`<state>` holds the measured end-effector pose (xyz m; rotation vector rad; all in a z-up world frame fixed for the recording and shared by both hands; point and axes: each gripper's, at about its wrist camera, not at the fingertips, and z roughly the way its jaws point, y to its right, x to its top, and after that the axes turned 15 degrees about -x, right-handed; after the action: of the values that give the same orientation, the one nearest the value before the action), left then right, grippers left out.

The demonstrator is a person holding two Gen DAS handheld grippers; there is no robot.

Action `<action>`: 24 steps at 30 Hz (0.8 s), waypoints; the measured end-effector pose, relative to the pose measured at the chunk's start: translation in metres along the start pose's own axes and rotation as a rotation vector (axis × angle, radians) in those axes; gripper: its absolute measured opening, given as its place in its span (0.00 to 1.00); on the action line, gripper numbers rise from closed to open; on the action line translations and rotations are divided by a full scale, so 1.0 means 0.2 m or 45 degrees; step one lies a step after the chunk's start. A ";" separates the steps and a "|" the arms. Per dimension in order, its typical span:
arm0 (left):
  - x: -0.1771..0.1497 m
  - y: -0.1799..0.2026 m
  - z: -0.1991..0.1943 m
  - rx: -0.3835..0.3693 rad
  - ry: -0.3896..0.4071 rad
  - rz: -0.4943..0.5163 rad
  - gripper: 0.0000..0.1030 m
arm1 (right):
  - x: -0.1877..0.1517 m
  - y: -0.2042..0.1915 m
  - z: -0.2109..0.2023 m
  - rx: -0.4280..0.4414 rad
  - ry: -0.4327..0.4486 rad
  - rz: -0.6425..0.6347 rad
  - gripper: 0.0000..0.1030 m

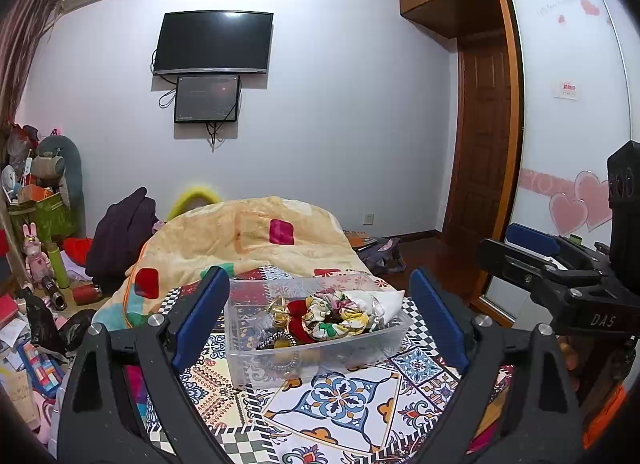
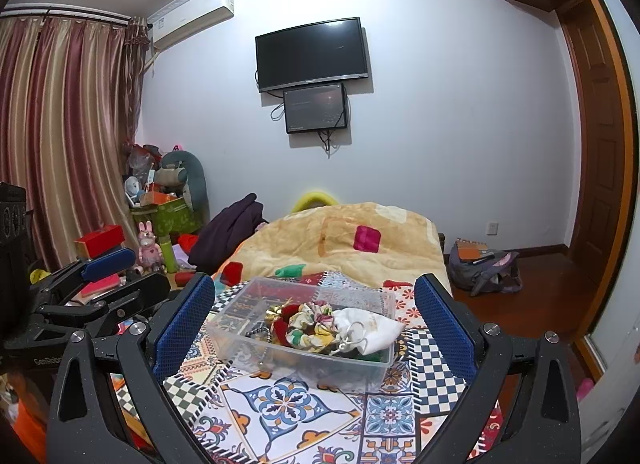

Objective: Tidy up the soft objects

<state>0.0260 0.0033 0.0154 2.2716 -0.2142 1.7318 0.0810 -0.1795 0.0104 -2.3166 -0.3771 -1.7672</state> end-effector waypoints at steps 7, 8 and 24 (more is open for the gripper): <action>0.00 0.01 0.00 -0.002 0.002 0.004 0.91 | 0.00 -0.01 -0.01 0.001 0.001 0.000 0.97; 0.00 0.01 0.00 -0.001 0.002 0.004 0.91 | 0.00 -0.01 -0.01 0.002 0.001 0.000 0.97; 0.00 0.01 0.01 0.013 0.000 -0.001 0.98 | 0.01 -0.01 -0.01 0.002 -0.010 0.010 1.00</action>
<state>0.0266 0.0013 0.0159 2.2784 -0.2043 1.7369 0.0780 -0.1775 0.0131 -2.3219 -0.3703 -1.7539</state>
